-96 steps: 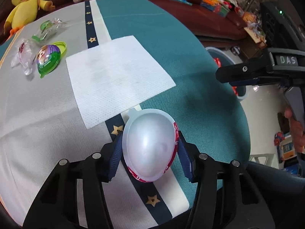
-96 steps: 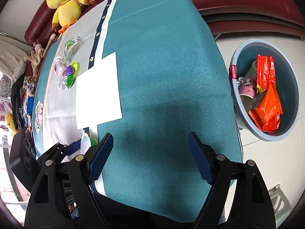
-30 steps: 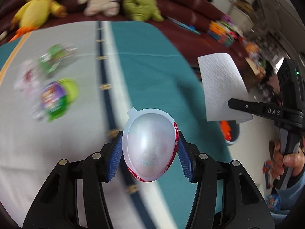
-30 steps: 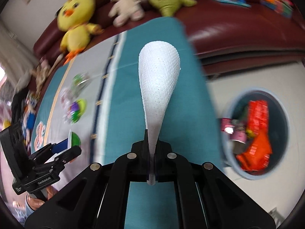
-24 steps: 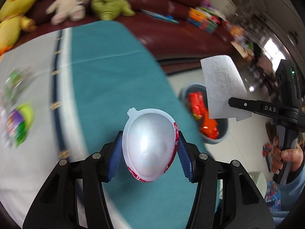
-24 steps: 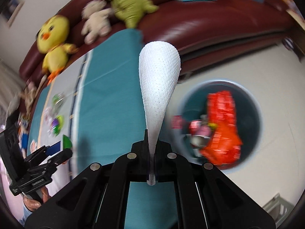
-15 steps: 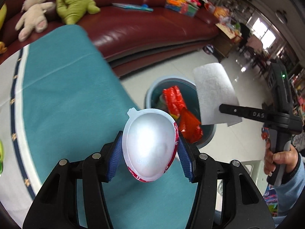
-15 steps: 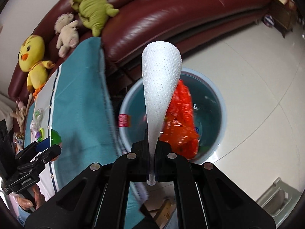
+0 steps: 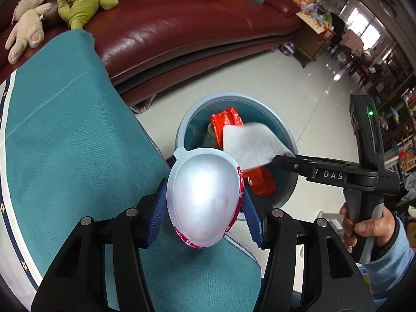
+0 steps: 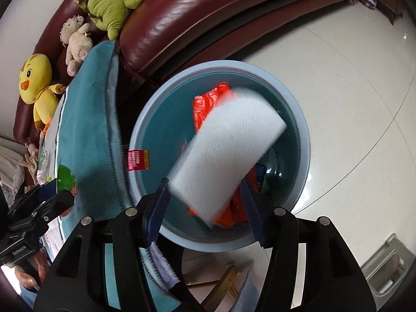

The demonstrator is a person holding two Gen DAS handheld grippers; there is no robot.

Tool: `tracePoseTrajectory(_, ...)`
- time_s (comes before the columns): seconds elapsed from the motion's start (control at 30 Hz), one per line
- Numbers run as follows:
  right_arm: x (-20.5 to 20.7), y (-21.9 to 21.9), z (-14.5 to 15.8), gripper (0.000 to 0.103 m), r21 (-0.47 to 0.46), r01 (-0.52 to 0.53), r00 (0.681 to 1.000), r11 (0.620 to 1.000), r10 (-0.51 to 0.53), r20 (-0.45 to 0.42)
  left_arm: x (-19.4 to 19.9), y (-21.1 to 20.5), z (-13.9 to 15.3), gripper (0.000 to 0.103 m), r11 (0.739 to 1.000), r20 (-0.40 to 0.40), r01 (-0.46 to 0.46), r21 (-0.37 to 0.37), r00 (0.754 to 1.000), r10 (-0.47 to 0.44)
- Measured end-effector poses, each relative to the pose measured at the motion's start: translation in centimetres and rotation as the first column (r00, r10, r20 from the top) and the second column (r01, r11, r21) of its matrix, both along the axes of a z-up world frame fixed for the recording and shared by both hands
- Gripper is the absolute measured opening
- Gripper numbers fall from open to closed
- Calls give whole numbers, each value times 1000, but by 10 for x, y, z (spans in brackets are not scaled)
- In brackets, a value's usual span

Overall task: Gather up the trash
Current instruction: 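Open the left tool to drop the lid while the right tool drops the napkin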

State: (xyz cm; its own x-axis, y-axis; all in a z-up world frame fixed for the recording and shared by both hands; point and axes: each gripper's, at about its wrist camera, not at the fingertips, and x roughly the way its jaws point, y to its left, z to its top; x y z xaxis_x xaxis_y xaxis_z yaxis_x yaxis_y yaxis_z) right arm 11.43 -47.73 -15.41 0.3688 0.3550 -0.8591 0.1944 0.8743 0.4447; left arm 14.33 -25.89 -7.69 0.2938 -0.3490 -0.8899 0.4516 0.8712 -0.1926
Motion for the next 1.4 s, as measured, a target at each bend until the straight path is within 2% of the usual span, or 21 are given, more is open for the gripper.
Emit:
tracePoseTrajectory(0.33, -10, -41, 7, 68, 23, 93, 995, 995, -94, 25, 5, -29, -15, 55, 999, -30, 44, 29, 999, -43)
tracePoseTrajectory(0.57, -17, -65, 11, 72, 15, 157, 987, 987, -157, 35, 0, -64, -31, 56, 992, -59, 117, 41, 992, -115)
tracePoseTrajectory(0.8, -24, -81, 12, 73, 1, 190, 982, 982, -190, 18, 7, -99, -50, 56, 985, -83, 169, 18, 982, -167)
tracePoseTrajectory(0.83, -25, -83, 13, 73, -1, 193, 981, 981, -193, 18, 8, -102, -52, 59, 986, -88, 168, 14, 982, -167)
tracePoseTrajectory(0.93, -27, -87, 14, 73, -9, 202, 979, 979, -201, 14, 12, -106, -57, 81, 988, -110, 155, 2, 982, -154)
tracePoseTrajectory(0.97, -28, -87, 14, 73, -11, 204, 979, 979, -204, 13, 12, -105, -55, 83, 988, -102, 154, -6, 983, -154)
tracePoseTrajectory(1.17, -25, -86, 12, 73, -23, 208, 978, 978, -208, -2, 5, -96, -48, 86, 987, -55, 158, 7, 986, -157)
tracePoseTrajectory(1.4, -19, -70, 14, 76, -32, 176, 984, 984, -176, -8, 0, -63, -35, 88, 994, -34, 111, 12, 993, -110)
